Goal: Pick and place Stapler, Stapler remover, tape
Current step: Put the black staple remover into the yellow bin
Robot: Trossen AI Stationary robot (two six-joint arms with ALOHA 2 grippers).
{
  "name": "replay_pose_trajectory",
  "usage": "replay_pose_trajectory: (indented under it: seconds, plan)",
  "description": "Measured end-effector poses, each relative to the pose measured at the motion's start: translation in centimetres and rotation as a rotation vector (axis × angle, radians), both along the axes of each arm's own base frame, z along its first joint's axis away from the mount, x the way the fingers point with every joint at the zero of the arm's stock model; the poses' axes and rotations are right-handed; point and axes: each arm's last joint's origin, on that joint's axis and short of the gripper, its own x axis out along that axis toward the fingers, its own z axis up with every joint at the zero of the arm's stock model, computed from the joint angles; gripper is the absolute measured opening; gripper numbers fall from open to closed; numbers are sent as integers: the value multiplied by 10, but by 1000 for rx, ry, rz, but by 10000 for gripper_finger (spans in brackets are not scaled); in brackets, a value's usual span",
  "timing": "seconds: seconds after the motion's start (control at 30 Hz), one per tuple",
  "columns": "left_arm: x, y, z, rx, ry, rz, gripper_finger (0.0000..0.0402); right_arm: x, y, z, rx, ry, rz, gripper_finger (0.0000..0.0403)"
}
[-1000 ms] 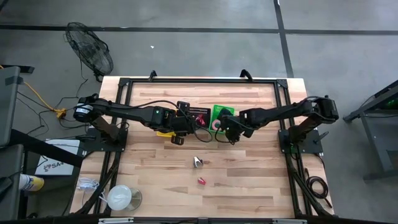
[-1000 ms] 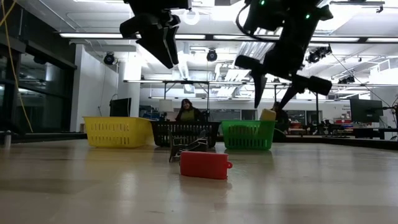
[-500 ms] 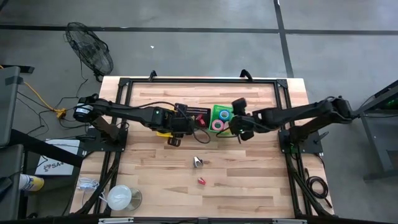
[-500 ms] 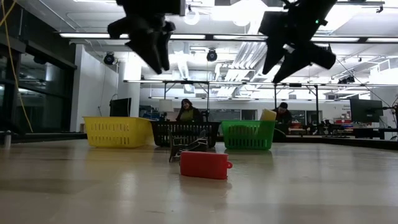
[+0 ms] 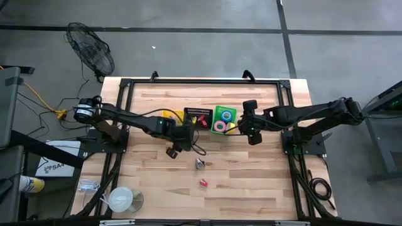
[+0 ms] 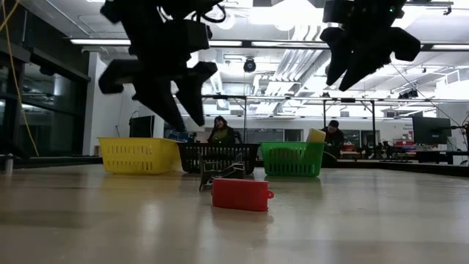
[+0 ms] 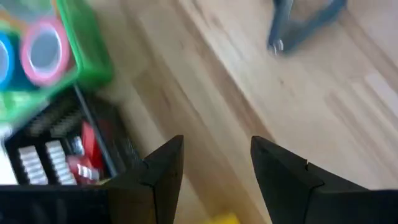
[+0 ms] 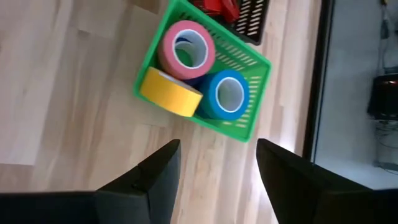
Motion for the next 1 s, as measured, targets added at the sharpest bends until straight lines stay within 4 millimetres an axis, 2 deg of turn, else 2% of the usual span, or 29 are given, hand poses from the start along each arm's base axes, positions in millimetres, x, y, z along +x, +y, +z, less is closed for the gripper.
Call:
replay_pose_trajectory:
  seconds: [0.23,0.4,0.47,0.73,1.0]
  plan:
    - [3,-5,-20,-114,-143,-158,182,-1,1,-1,46,14,23,201]
    - [6,-5,-27,-47,-142,-187,182,-1,1,-1,49,16,21,201]
    - [13,-4,-30,-24,-181,-172,182,-2,1,-1,51,21,17,201]
    - [22,-8,-50,-46,-146,-314,182,-5,2,-3,87,50,-23,200]
    - [25,-10,-55,-61,-140,-390,182,-7,2,-3,114,57,-29,200]
